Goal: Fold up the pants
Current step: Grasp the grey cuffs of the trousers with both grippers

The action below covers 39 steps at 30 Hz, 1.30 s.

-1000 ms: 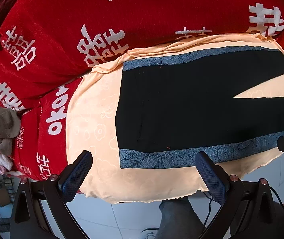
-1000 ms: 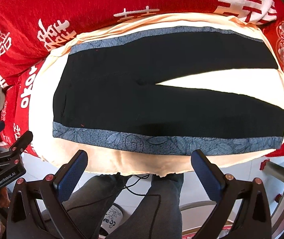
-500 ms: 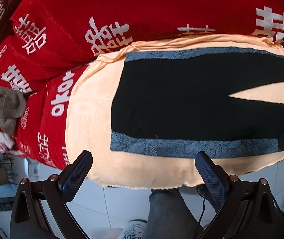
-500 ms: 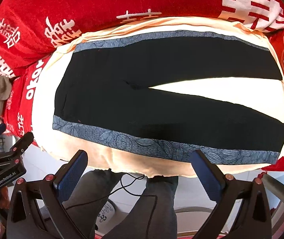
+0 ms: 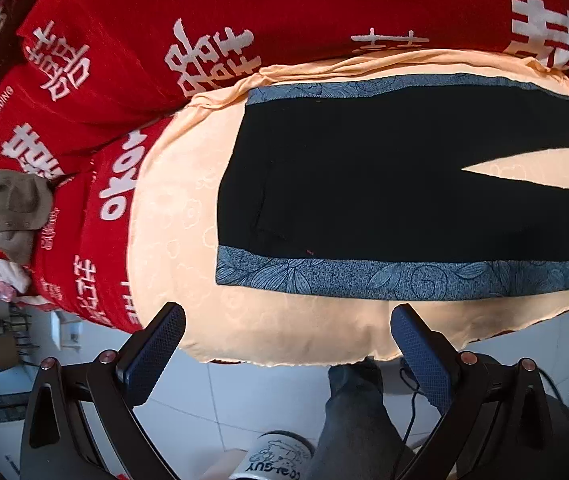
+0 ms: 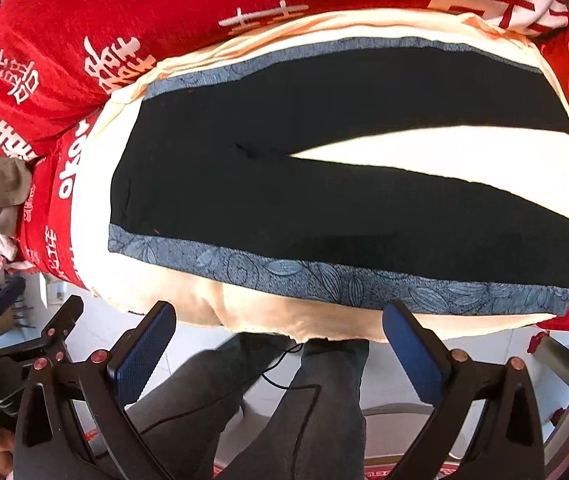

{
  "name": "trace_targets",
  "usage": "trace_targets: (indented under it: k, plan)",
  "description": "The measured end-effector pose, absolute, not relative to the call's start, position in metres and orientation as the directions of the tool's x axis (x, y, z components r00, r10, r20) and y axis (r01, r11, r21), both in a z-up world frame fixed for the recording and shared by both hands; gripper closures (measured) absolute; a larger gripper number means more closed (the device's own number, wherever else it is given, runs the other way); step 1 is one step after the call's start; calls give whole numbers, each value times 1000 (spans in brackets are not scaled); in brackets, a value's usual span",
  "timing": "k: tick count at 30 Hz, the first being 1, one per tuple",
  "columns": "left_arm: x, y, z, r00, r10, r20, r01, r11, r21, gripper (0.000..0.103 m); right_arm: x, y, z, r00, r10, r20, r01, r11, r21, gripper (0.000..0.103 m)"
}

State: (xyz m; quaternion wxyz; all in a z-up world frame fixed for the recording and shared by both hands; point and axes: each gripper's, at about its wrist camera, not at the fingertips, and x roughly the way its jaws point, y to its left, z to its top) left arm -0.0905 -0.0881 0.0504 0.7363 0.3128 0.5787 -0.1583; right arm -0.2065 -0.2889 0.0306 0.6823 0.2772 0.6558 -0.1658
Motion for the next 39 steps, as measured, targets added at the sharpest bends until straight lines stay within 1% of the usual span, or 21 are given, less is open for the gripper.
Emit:
trace_targets:
  k: [4, 9, 13, 18, 21, 23, 26, 27, 30, 31, 32, 33, 34, 35, 39]
  plan:
    - [-75, -72, 38, 225, 97, -970, 603, 768, 216, 0, -201, -278, 27, 93, 120, -988, 628, 763, 152, 0]
    - [-61, -51, 18, 184, 100, -978, 620, 761, 194, 0, -193, -253, 7, 72, 143, -987, 670, 726, 154, 0]
    - [-53, -38, 9, 190, 102, -976, 639, 742, 202, 0, -190, -233, 1, 66, 146, -987, 691, 707, 151, 0]
    - [-39, -27, -4, 151, 74, -986, 627, 764, 153, 0, -186, -218, -6, 59, 142, -988, 689, 711, 143, 0]
    - [-33, -22, -14, 136, 42, -990, 622, 774, 119, 0, -184, -217, -14, 77, 154, -985, 697, 698, 164, 0]
    - [-28, -19, -23, 119, 14, -993, 610, 788, 84, 0, -184, -218, -23, 101, 180, -978, 706, 679, 198, 0]
    - [-18, -9, -43, 82, -36, -996, 565, 825, 17, 0, -187, -220, -41, 192, 266, -945, 722, 614, 320, 0]
    - [-16, -6, -50, 70, -52, -996, 551, 835, -5, 0, -188, -221, -51, 245, 313, -918, 727, 567, 387, 0]
    - [-8, 4, -71, 31, -106, -994, 514, 855, -75, 0, -191, -222, -77, 343, 397, -852, 720, 471, 509, 0]
    - [-7, 8, -79, 18, -136, -991, 497, 861, -109, 0, -191, -220, -89, 367, 430, -825, 713, 440, 547, 2]
    - [-5, 11, -84, 8, -160, -987, 483, 865, -136, 0, -191, -218, -99, 382, 452, -806, 704, 422, 571, 8]
    - [-4, 14, -89, -5, -193, -981, 467, 867, -173, 0, -189, -214, -113, 386, 480, -788, 696, 409, 590, 23]
    - [-4, 17, -94, -13, -217, -976, 456, 868, -199, 0, -189, -211, -123, 379, 494, -782, 695, 406, 594, 29]
    - [-4, 20, -100, -20, -240, -971, 445, 867, -223, 0, -190, -208, -135, 374, 506, -777, 694, 403, 597, 32]
    - [-5, 26, -115, -38, -285, -958, 424, 863, -274, 0, -204, -201, -181, 406, 532, -743, 701, 339, 627, 32]
